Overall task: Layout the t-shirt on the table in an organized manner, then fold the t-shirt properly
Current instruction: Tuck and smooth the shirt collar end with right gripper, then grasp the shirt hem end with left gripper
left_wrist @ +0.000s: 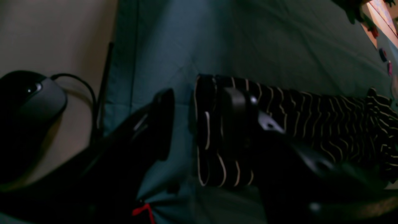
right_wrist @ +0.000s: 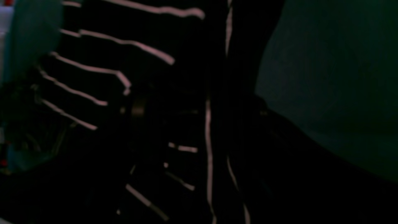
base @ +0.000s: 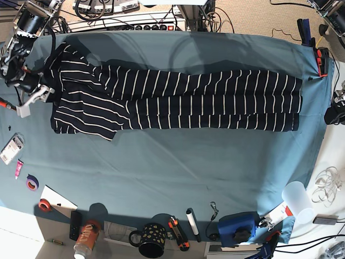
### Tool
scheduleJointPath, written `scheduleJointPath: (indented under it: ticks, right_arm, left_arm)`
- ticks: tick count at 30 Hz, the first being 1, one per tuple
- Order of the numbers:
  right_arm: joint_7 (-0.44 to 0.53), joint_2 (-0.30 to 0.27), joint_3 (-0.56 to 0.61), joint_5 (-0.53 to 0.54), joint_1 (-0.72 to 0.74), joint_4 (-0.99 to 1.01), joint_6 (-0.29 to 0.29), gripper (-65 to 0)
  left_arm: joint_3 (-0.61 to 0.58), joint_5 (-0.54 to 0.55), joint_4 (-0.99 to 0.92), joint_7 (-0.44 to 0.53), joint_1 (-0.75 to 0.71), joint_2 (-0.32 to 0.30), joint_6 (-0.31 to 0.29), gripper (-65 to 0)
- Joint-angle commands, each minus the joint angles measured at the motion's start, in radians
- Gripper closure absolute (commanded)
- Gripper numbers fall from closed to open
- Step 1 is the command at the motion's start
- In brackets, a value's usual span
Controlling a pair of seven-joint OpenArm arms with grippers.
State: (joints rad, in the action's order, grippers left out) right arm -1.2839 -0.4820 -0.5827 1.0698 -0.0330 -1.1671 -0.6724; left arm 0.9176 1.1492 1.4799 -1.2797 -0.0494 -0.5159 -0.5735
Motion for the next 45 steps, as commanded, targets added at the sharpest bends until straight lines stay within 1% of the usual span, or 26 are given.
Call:
scheduleJointPath:
  ticks: [1,3,7,9,14,19,25,29,34,37,39,41,44,45]
  right_arm:
    - [-0.063,-0.013,0.000,0.006,0.003,0.006,-0.005,-36.6]
    - [-0.112,-0.008,0.000,0.083,0.002,0.022,-0.019,-36.6]
    - [-0.112,0.010,0.000,0.231,0.003,0.029,-0.026,-36.6]
    - [-0.112,0.026,0.000,0.255,0.009,0.029,-0.026,-36.6]
    - [-0.112,0.075,0.011,0.242,0.019,0.029,-0.026,-36.6]
    - [-0.112,0.081,0.014,0.238,0.022,0.029,-0.026,-36.5]
    - [-0.112,0.115,0.014,0.066,0.051,0.029,-0.026,-36.5]
    - [-0.112,0.129,0.014,0.041,0.053,0.029,-0.026,-36.5]
    - [-0.112,0.153,0.014,-0.037,0.052,0.029,-0.026,-36.4]
    - [-0.112,0.155,0.014,-0.047,0.052,0.029,-0.026,-36.4]
    - [-0.112,0.153,0.014,-0.046,0.053,0.029,-0.026,-36.4]
    - [-0.112,0.150,0.014,-0.047,0.052,0.029,-0.026,-36.4]
    - [-0.112,0.146,0.014,-0.047,0.052,0.029,-0.026,-36.4]
    - [-0.112,0.141,0.014,-0.047,0.052,0.029,-0.026,-36.4]
  left_arm:
    - [0.005,0.025,0.016,0.024,0.011,-0.027,-0.001,-26.2]
    - [0.005,0.025,0.016,0.024,0.011,-0.027,-0.001,-26.2]
    - [0.005,0.025,0.016,0.024,0.011,-0.027,-0.001,-26.2]
    - [0.005,0.025,0.016,0.024,0.011,-0.027,-0.001,-26.2]
    - [0.005,0.026,0.016,0.024,0.011,-0.027,-0.001,-26.2]
    - [0.005,0.026,0.016,0.024,0.011,-0.027,-0.001,-26.2]
    - [0.005,0.026,0.016,0.033,0.013,-0.027,-0.001,-26.2]
    - [0.005,0.026,0.016,0.035,0.014,-0.027,0.000,-26.2]
    - [0.005,0.026,0.016,0.011,0.013,-0.027,-0.001,-26.2]
    - [0.003,0.026,0.016,-0.008,0.013,-0.027,-0.001,-26.2]
    - [-0.019,0.026,0.016,-0.031,0.013,-0.027,-0.005,-26.2]
    - [-0.071,0.025,0.016,-0.047,0.013,-0.027,-0.013,-26.2]
    - [-0.200,0.013,0.016,-0.035,0.013,-0.027,-0.010,-26.3]
    - [-0.245,0.000,0.016,-0.019,0.013,-0.027,0.005,-26.3]
